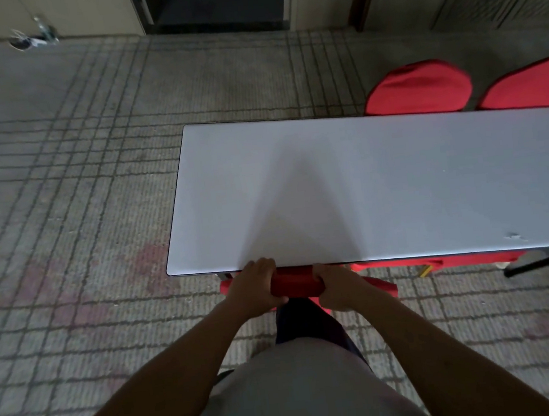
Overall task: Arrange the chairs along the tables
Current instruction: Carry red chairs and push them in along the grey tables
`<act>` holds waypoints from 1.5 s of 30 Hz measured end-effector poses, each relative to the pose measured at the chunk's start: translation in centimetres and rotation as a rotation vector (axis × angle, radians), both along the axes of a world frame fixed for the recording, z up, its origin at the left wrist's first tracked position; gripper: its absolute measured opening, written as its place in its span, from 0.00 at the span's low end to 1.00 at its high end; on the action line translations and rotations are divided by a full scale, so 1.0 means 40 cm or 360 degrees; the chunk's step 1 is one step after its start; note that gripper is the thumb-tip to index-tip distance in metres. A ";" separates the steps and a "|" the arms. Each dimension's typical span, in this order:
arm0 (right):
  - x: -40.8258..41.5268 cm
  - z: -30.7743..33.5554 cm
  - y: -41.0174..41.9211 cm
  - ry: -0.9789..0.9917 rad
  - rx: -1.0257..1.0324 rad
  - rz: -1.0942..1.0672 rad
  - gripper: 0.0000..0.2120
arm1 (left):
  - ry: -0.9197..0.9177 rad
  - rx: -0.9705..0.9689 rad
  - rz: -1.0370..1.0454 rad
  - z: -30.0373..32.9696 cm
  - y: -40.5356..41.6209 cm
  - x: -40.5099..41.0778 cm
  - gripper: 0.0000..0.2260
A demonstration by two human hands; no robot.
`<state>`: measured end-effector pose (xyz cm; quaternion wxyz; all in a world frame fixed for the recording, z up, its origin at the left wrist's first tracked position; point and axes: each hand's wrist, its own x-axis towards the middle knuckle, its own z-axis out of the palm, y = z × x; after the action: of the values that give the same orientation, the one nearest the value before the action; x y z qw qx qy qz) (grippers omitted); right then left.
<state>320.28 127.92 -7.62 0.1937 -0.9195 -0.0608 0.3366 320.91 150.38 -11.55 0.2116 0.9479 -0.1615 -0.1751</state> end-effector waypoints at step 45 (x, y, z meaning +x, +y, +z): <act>-0.054 -0.193 0.041 -0.0445 -0.0254 -0.0292 0.32 | 0.0157 -0.0010 0.0668 -0.147 -0.011 -0.096 0.38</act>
<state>318.13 129.55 -15.33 0.1398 -0.9715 0.0240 0.1901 317.08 149.95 -17.44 0.2539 0.9503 0.0495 -0.1729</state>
